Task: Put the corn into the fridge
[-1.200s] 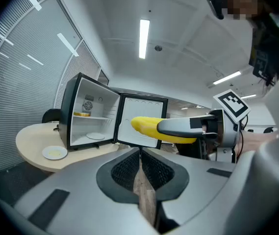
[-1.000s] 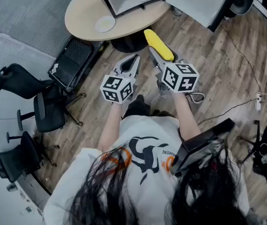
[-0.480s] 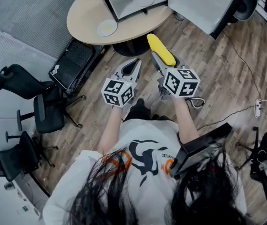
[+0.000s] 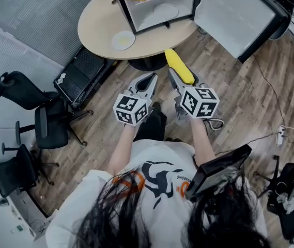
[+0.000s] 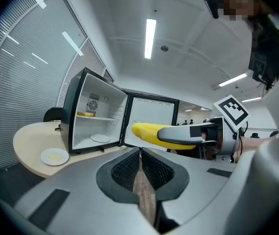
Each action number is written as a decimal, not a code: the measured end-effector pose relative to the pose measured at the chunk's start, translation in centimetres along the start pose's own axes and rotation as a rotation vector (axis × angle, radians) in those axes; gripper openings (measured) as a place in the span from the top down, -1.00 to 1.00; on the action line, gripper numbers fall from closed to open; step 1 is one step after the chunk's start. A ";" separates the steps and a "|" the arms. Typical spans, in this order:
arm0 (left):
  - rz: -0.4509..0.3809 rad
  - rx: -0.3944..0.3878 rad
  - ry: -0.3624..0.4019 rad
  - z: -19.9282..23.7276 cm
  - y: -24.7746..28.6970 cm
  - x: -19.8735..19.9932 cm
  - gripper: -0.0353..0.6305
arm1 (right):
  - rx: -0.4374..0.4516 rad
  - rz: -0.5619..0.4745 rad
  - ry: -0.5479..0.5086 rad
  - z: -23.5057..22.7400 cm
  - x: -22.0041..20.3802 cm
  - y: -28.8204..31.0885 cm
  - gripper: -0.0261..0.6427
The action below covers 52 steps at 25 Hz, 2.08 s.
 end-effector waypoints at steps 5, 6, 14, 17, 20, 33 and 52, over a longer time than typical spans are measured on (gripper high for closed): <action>0.002 -0.006 -0.009 3.2 2.4 0.5 0.86 | -0.011 0.004 0.016 -1.1 1.1 3.5 0.17; 0.003 -0.009 -0.012 4.2 2.8 0.7 0.86 | -0.014 0.006 0.018 -1.1 1.3 4.4 0.17; 0.030 -0.059 -0.021 11.3 7.2 2.5 0.86 | -0.068 0.022 0.056 -2.6 3.1 11.5 0.17; 0.039 -0.080 -0.023 13.7 8.9 3.0 0.86 | -0.095 0.022 0.081 -3.6 3.8 13.9 0.17; 0.040 -0.106 -0.023 15.8 10.6 3.5 0.86 | -0.119 0.016 0.099 -4.3 4.7 16.1 0.17; 0.044 -0.222 -0.039 22.4 16.6 4.9 0.86 | -0.215 -0.010 0.110 -5.8 7.6 22.4 0.17; 0.030 -0.207 -0.069 23.7 17.6 5.0 0.86 | -0.168 -0.025 0.085 -4.9 10.6 24.9 0.17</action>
Point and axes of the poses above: the fingertips, and each gripper's own axes: y forward along the fingers, z to its left, x out of its top, the point moved 4 cm from there along -y, backward along the fingers, and after that the axes turned 7 degrees about -x, right-handed, at the moved point
